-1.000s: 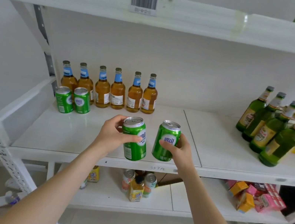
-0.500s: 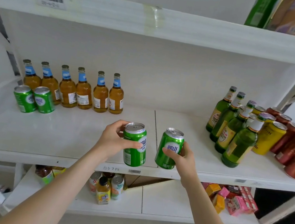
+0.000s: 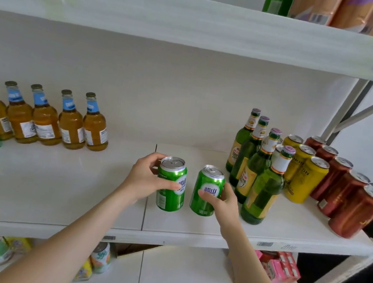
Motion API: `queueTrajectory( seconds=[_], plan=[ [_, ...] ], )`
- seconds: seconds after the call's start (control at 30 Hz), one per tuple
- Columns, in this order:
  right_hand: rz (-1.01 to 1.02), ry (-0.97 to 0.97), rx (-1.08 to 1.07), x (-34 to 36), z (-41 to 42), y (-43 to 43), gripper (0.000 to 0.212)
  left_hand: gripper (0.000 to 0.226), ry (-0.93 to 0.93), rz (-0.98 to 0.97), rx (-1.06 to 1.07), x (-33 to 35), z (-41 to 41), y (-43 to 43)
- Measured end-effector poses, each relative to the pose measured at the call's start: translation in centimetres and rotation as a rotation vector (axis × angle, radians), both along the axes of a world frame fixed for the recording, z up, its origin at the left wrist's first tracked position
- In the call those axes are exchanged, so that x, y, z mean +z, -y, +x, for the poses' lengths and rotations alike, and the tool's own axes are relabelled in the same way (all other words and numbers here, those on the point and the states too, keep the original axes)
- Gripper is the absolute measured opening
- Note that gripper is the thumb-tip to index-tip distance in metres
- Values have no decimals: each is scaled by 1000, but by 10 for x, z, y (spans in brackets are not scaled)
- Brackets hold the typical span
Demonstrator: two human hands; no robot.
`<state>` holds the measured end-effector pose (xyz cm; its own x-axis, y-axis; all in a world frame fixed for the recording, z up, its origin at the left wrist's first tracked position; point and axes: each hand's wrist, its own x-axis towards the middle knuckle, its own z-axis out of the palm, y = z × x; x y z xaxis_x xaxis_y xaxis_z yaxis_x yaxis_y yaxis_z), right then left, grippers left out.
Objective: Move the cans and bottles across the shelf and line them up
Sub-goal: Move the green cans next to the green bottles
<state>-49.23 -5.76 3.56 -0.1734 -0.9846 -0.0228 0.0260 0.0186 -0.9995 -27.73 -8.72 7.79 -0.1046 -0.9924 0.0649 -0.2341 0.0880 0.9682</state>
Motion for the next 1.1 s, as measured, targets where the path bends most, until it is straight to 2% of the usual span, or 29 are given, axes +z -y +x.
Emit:
queueTrajectory(
  seconds=[0.2,0.43,0.63,0.87,1.1],
  plan=[
    [23,-3,53,-4,-40,31,41,65,-27,-1,85,-11,-39,19],
    [45,20,83,-18,-56,77,52,68,-14,-11,127,-26,-64,58],
    [7,31,53,-37,-58,120,51,70,-11,-13,127,-43,-73,102],
    [9,24,-24,-58,-54,173,67,66,-12,-25,104,-64,-76,148],
    [-24,16,-69,-67,-51,216,61,76,-4,-43,90,-77,-77,182]
  ],
)
